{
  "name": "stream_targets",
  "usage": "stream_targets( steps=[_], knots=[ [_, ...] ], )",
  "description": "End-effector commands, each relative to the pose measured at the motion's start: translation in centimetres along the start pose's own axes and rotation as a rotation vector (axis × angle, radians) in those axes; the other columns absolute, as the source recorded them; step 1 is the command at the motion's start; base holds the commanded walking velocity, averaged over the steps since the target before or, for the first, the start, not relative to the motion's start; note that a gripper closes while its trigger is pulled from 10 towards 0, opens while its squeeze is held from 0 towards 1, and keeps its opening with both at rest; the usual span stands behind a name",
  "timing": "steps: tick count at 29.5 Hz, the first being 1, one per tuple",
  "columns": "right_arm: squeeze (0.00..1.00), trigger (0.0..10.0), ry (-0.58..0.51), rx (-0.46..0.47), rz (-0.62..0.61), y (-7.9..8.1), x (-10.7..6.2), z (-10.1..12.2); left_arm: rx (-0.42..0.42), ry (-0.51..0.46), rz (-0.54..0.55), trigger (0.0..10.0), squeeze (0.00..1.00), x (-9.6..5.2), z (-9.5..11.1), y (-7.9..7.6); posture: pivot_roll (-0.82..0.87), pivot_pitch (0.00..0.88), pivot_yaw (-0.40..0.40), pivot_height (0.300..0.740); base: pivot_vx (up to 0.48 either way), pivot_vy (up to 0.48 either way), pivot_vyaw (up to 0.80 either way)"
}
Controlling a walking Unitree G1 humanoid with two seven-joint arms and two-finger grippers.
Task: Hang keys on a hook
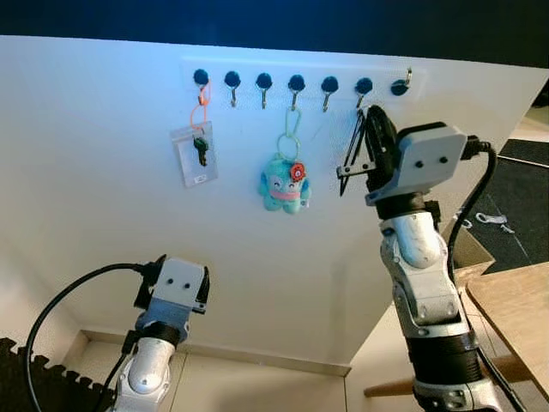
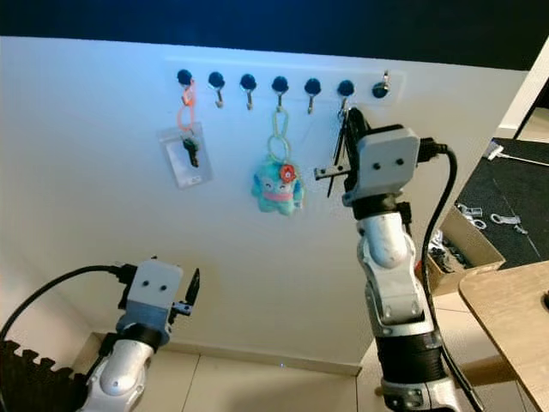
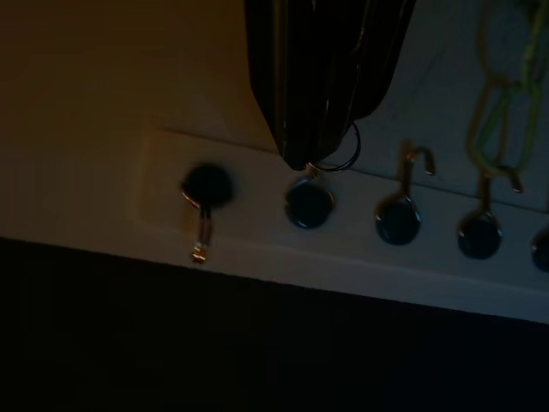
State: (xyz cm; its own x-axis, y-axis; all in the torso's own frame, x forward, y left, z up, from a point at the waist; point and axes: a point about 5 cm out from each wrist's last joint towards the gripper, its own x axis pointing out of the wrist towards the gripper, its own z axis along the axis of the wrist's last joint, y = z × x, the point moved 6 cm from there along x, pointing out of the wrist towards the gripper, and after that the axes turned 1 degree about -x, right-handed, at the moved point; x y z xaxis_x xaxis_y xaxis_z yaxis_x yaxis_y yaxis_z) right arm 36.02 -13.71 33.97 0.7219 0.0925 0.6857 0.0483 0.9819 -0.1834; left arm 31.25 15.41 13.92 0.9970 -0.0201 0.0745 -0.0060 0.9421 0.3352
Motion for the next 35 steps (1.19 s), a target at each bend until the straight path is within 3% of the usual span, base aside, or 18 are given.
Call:
stream_targets(
  steps=[1,13,24,35],
  knots=[
    [0.0,10.0,0.027,0.006,-0.031,-0.7,0.0,-0.6,0.001,0.023,0.001,10.0,0.0,-0.3,-0.5,-0.2,0.15,0.16,-0.004,0.74,0.0,0.0,0.0],
    [0.0,10.0,0.064,0.02,-0.079,-1.8,0.6,-1.6,-0.001,0.018,-0.006,10.0,0.0,0.0,-0.4,-0.3,0.14,0.154,0.006,0.74,0.0,0.0,0.0],
    [0.0,10.0,-0.018,0.064,0.042,0.6,0.9,0.2,0.0,0.02,0.002,10.0,0.0,-0.2,-0.4,-0.1,0.15,0.154,-0.002,0.74,0.0,0.0,0.0],
    [0.0,10.0,-0.015,0.059,0.046,0.9,1.4,0.1,-0.003,0.017,-0.001,10.0,0.0,-0.1,-0.3,-0.3,0.15,0.153,-0.003,0.74,0.0,0.0,0.0]
  ],
)
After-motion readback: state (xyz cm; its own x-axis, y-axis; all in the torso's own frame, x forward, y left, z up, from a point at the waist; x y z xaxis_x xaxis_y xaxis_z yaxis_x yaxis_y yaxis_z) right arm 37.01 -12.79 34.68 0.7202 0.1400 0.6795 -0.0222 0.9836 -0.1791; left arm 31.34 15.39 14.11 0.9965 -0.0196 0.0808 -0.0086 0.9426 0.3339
